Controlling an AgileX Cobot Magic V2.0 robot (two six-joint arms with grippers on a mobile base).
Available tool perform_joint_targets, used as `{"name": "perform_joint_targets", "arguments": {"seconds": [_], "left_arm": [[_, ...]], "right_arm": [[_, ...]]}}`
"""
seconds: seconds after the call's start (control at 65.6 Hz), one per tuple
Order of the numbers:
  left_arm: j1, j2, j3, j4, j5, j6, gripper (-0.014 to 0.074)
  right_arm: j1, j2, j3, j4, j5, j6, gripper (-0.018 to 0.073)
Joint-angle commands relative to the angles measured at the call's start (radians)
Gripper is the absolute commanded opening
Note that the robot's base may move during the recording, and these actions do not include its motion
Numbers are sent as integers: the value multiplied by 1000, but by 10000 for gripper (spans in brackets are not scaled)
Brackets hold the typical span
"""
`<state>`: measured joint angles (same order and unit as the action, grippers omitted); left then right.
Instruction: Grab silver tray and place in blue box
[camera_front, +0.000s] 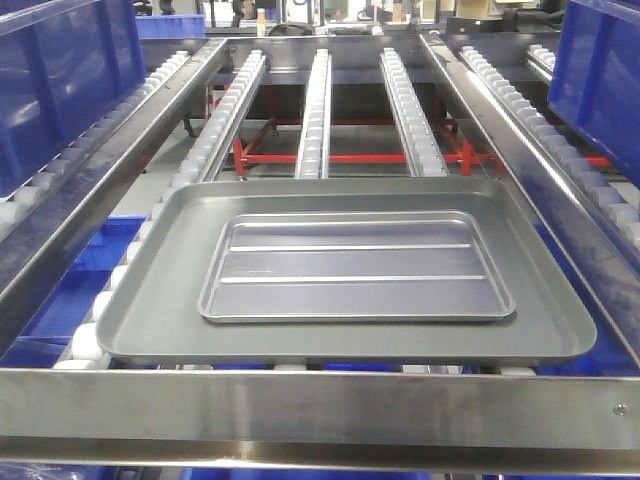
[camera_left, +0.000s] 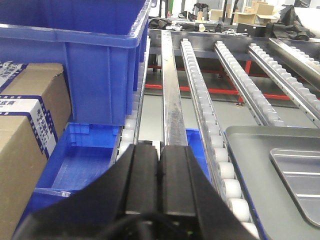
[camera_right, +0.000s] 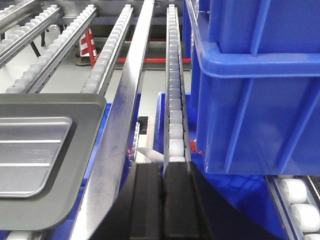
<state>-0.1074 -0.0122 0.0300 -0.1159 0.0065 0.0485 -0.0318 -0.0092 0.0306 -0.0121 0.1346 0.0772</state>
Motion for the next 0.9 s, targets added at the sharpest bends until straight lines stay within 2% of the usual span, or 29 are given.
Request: {"name": "perform_joint_targets", "arguments": {"seconds": [0.0,0.686,0.777,0.884], "left_arm": [[1,-18,-3,-2,-96,-4,-104],[1,-18,-3,-2,-96,-4,-104],[1,-18,-3,0,-104,-4,-104],[-1,-10,-35,-16,-90,-10,-104]], "right_arm": [[4,-22,3,1,-91,-8,49],[4,-22,3,1,-101,-9,49],[4,-22,3,1,-135,-8,49],[4,-22,1,12,-255,1,49]]}}
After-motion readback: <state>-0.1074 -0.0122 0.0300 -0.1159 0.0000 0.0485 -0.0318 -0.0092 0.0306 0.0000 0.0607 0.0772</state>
